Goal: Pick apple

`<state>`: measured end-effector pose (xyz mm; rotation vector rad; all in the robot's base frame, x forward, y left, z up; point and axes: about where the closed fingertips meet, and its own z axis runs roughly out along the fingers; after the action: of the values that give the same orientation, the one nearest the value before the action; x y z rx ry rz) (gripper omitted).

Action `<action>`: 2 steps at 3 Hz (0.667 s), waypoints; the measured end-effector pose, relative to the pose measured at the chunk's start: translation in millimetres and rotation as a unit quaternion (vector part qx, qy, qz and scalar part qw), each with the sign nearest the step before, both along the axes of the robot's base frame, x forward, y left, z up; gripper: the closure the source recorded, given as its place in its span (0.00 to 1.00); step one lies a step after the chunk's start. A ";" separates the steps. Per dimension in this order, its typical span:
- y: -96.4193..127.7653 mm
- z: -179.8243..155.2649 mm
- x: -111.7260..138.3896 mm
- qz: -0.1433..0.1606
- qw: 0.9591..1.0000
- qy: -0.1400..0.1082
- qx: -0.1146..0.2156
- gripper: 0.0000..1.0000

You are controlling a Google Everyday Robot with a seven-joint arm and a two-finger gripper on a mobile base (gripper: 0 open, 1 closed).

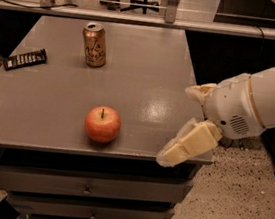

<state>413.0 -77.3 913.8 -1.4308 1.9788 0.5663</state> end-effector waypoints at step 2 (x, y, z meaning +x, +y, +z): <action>11.5 9.5 -2.9 0.002 1.000 0.001 0.023 0.00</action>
Offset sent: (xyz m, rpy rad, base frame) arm -0.0026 0.0126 0.0087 0.0527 0.0042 0.0032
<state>410.2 -65.8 923.3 -1.4059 1.9535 0.6116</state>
